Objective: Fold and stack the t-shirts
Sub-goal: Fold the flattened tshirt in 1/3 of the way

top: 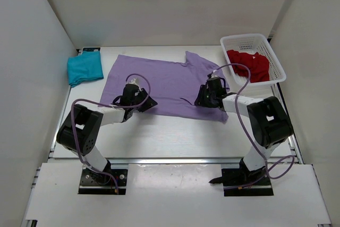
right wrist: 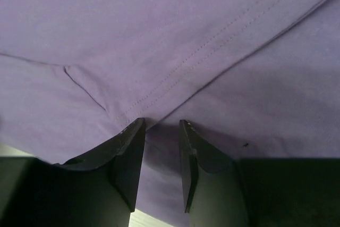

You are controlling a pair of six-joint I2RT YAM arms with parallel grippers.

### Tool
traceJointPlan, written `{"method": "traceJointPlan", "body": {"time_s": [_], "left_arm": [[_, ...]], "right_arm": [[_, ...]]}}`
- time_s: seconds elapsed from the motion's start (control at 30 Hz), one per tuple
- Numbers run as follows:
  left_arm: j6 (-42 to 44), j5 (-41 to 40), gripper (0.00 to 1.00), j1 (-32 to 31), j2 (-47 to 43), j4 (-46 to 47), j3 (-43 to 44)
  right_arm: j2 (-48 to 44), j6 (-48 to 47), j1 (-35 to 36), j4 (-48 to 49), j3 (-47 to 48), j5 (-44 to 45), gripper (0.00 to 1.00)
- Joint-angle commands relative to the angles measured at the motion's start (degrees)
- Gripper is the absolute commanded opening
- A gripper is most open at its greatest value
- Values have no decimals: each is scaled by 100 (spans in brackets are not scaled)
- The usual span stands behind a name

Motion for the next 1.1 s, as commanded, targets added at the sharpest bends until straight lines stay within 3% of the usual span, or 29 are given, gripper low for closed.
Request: {"method": "traceJointPlan", "body": {"time_s": [0.0,0.3,0.37,0.53,0.67,0.87,0.9,0.93,1.0,1.07], "left_arm": [[7,111,33,131,-9,117,-48],[-142,288,32,237,132,267,-250],[-125,253,32,211,88,293,-330],[-81,235,32,272,27,319,-435],[-108,218,32,290,-9,319,-541],[-98,182,32,201,-245,205,-559],[-90,156,32,132,-359,179,-558],[-98,112,32,88,-360,152,-532],[-37,-2,32,9,-448,56,-436],[112,-142,33,-62,-440,-101,-296]], "right_arm": [[118,91,-31,172,260,-65,31],[338,171,-58,215,348,-214,30],[409,206,-84,154,409,-232,20],[514,197,-136,93,603,-276,8],[925,154,-251,-57,1427,-302,0],[1929,118,-322,-1128,3722,-478,0],[1938,75,-304,-1182,3888,-478,7],[1895,5,-278,-1243,3864,-452,20],[1536,-31,-181,-1191,3576,-294,28],[1141,-41,-120,-780,2682,-180,27]]}}
